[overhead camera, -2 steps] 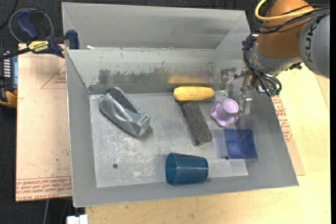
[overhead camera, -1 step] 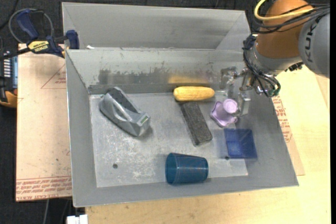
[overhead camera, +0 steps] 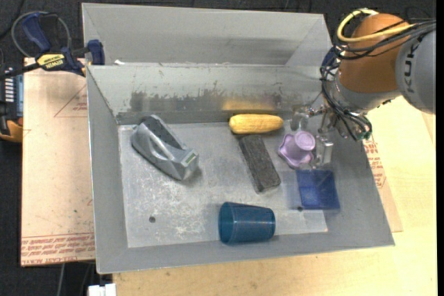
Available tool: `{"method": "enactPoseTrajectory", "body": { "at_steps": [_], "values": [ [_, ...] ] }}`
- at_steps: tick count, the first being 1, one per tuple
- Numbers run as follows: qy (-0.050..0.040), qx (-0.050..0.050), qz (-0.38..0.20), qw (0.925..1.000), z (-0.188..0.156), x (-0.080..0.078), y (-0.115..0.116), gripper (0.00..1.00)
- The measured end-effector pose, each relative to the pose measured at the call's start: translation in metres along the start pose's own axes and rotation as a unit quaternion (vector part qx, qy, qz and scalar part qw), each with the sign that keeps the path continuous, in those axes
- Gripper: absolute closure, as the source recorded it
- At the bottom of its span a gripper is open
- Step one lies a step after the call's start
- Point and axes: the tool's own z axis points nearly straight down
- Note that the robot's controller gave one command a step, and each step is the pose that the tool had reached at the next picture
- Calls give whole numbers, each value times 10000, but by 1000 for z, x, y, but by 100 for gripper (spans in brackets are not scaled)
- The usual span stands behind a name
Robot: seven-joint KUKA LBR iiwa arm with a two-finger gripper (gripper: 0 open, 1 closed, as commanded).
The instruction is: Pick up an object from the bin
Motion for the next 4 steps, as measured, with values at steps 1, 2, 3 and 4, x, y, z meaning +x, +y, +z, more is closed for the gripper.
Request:
{"method": "enactPoseTrajectory", "body": {
  "at_steps": [1,2,3,4],
  "values": [
    [-27,-2,374,9993,-16,-12,-5,0],
    [-53,6,569,9984,-11,-12,-5,0],
    [-75,15,-1074,9942,-81,11,37,0],
    [-18,-3,1620,9868,24,-2,-4,0]
  ]
}}
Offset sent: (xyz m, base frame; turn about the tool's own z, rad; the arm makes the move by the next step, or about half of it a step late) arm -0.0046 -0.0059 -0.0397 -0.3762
